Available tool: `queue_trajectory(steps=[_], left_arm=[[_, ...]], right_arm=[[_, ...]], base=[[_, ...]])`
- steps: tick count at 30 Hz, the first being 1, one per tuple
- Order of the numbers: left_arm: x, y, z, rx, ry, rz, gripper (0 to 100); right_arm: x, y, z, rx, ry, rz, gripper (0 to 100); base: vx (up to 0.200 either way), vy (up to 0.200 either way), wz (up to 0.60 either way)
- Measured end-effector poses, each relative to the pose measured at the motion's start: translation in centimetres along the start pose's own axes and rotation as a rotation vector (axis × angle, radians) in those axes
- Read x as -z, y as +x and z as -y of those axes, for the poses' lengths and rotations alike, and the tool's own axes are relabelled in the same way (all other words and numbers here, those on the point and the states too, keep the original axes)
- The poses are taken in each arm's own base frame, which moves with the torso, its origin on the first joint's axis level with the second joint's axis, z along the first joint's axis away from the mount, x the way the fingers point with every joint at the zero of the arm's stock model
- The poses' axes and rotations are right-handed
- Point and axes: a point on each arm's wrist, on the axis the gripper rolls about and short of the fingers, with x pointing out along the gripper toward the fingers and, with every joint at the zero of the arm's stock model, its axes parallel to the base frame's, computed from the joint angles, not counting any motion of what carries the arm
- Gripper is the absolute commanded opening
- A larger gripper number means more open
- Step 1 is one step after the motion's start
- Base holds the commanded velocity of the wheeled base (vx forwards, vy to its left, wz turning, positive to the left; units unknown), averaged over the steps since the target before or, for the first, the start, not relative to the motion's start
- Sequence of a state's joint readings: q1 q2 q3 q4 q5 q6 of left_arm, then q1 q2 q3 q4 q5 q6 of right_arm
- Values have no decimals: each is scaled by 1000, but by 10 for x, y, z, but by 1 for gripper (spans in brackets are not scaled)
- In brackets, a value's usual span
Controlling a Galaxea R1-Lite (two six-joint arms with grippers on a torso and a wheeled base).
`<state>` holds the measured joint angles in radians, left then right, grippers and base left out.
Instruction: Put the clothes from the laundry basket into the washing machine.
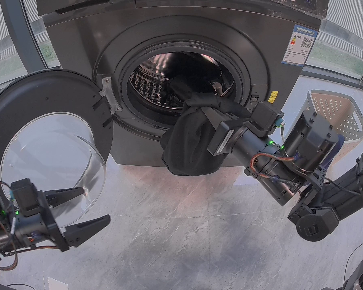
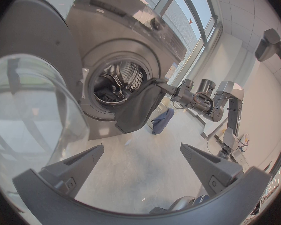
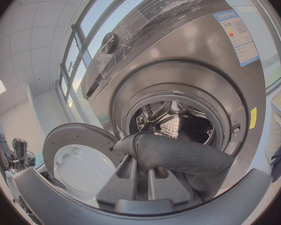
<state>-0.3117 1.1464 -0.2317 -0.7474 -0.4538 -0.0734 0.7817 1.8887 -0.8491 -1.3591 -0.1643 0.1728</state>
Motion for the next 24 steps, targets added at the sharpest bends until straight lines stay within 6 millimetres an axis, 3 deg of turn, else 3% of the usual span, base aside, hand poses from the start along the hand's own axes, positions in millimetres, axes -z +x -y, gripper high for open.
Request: queue_trajectory(steps=[13,24], left_arm=[[13,114,-25,84,1,-35,100],[29,180,-42,82,-36,-44,100]], right_arm=[[-11,6,4,43,43,25,0],[-23,-2,-3,28,61,36,0]], base=[[0,0,0],[0,0,0]])
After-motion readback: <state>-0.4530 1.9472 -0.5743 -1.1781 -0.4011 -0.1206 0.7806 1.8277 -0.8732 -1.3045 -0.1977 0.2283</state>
